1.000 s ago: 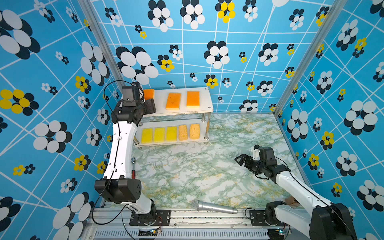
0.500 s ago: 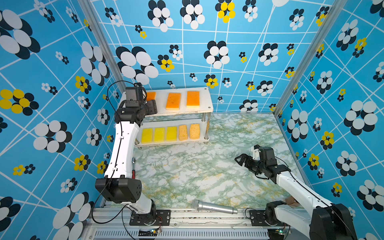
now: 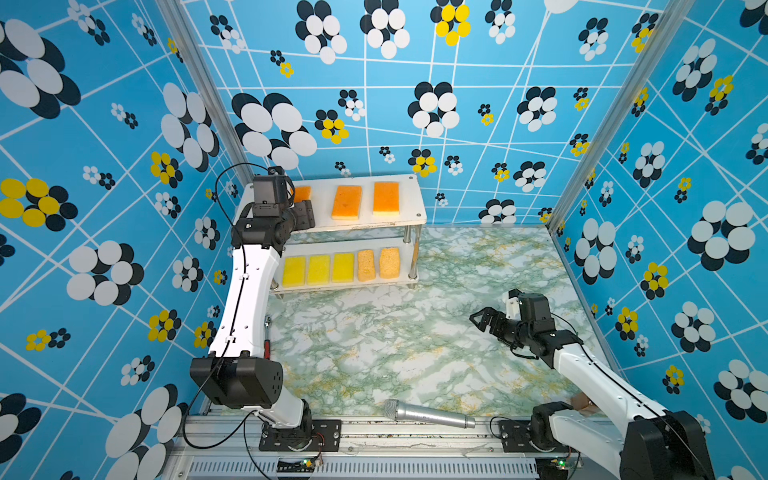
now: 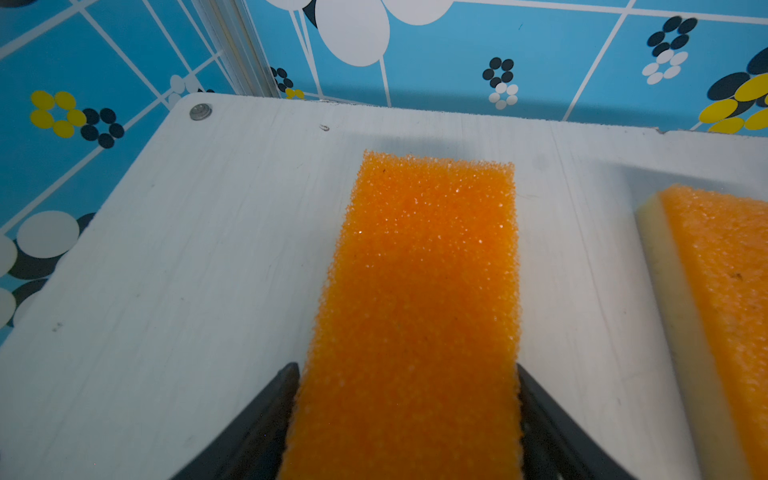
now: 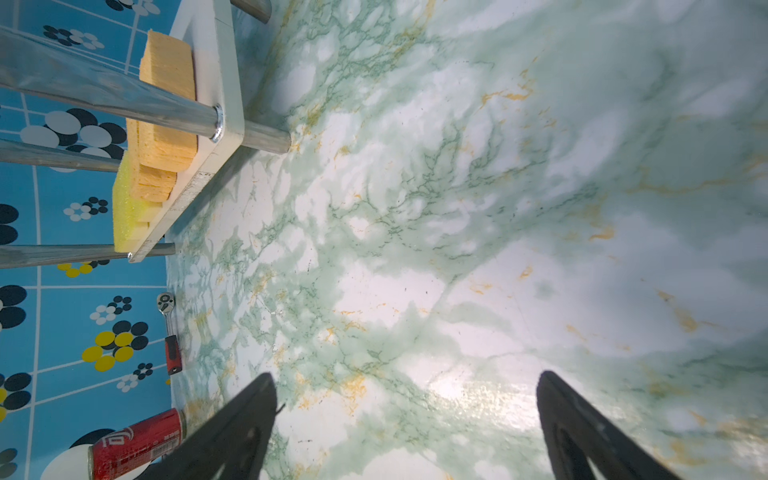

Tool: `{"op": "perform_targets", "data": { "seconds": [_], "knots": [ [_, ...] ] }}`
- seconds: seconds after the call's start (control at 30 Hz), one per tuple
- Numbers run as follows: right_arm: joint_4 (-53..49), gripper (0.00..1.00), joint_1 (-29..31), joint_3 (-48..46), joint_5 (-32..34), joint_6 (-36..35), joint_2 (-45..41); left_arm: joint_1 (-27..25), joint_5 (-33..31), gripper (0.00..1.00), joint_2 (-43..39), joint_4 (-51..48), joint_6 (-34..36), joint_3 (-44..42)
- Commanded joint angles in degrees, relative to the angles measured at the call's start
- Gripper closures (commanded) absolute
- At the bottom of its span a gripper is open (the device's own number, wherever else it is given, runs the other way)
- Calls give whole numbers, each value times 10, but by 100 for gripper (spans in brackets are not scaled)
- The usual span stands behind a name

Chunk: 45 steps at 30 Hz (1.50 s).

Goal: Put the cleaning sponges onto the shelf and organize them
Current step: 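Lower the orange sponge onto the upper shelf beside the others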

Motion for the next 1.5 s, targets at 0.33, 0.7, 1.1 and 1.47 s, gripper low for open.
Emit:
{"op": "perform_targets", "data": {
  "seconds": [0.33,0.7,1.1,1.47],
  "knots": [
    [-17,1,-3,-5,1,1,-9,-2,31,17,-15,5,-8,-22],
    [-16,1,-3,-8,1,0,-12,-2,33,16,-21,8,-16,-23],
    [-14,1,-3,-9,-1,0,-10,-2,34,14,-31,18,-22,-28],
    [-14,1,-3,-12,0,0,-12,-2,23,10,-39,27,-22,-31]
  ]
}}
